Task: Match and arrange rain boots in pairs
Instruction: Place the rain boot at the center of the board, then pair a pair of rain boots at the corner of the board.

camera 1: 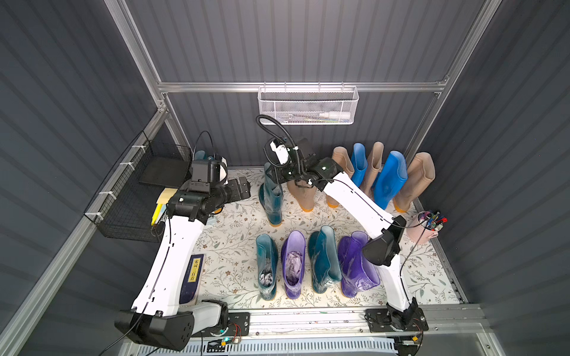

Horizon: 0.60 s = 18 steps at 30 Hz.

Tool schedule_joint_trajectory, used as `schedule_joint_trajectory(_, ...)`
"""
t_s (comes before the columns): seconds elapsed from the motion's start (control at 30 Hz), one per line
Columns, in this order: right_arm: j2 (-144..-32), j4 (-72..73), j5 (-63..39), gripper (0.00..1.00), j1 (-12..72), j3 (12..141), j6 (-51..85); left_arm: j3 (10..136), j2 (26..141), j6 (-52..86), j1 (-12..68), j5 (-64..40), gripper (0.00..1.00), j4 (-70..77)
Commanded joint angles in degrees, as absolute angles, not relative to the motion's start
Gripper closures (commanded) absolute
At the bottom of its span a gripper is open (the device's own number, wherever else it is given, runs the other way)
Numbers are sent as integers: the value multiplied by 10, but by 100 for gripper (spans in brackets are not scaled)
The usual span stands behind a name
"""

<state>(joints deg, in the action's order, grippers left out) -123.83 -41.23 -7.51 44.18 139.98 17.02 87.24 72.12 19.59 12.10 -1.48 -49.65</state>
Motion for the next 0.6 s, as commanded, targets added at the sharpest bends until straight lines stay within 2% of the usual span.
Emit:
schedule_joint_trajectory(0.0,-1194,-385,-89,53,435,1373,177,866,710,216,130,-24,1,-480)
schedule_joint_trajectory(0.27,-1045,-316,-87,42,407,1207,183,893,757,238,218,33,1,-472)
schedule_joint_trajectory(0.57,-877,-275,-81,33,356,1014,191,979,878,242,309,153,1,-505)
